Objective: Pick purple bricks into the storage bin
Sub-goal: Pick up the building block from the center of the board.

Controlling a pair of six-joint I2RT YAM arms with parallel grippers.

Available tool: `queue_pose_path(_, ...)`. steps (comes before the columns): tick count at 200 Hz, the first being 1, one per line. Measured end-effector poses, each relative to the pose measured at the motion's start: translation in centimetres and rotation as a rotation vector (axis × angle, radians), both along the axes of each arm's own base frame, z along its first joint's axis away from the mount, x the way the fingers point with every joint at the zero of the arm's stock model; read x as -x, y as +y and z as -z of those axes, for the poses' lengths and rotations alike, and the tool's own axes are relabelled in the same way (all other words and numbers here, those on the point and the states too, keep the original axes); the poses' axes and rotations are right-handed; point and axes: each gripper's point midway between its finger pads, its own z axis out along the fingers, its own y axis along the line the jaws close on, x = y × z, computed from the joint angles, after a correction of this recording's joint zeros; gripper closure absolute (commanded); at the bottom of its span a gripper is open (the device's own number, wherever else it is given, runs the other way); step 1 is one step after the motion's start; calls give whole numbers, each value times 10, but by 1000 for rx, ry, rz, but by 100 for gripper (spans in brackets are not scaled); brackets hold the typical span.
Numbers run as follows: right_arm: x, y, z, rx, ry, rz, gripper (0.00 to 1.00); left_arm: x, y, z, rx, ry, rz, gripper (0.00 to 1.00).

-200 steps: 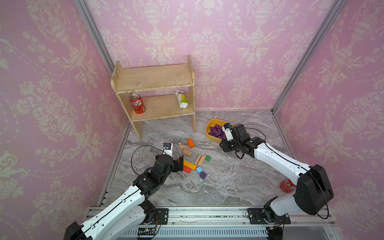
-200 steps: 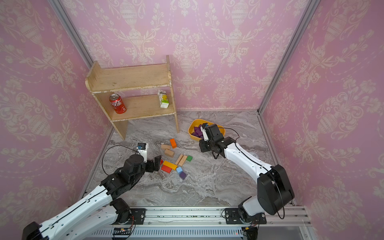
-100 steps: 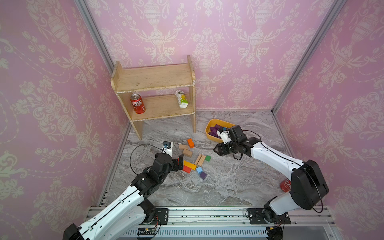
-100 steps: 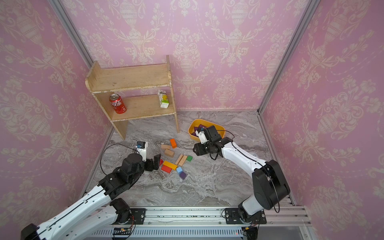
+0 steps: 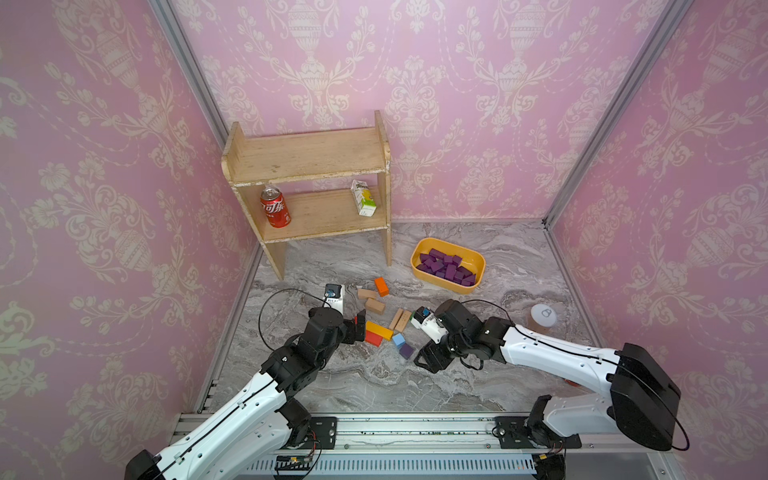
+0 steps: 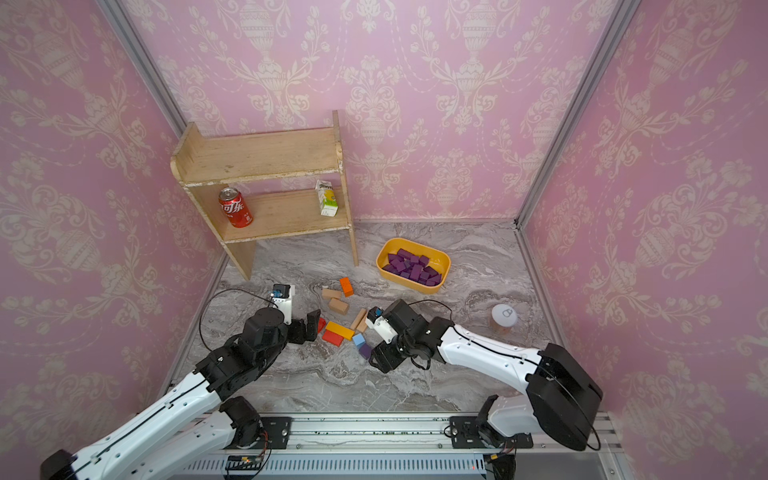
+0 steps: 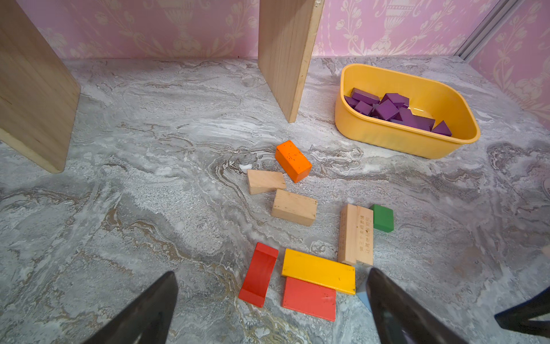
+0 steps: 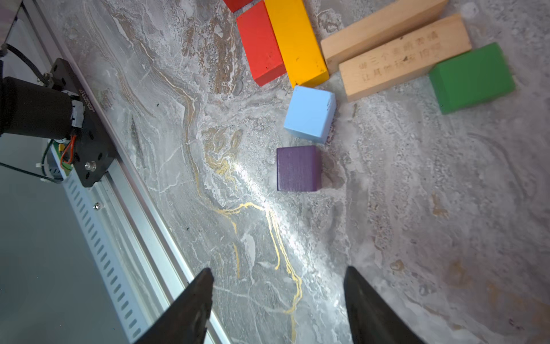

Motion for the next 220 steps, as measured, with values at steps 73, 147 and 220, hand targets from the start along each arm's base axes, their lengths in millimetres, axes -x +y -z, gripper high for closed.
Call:
queue_pose_path(73, -11, 17, 41, 120, -8, -1, 34, 2, 2, -3, 7, -8, 0, 1)
queue_pose_path(147, -25, 31, 53, 163, -38, 0, 42, 4, 3, -3, 6, -7, -1, 1)
queue_pose_path(220, -33, 32, 61, 195, -52, 14, 67, 5, 4, -3, 3, -4, -1, 1)
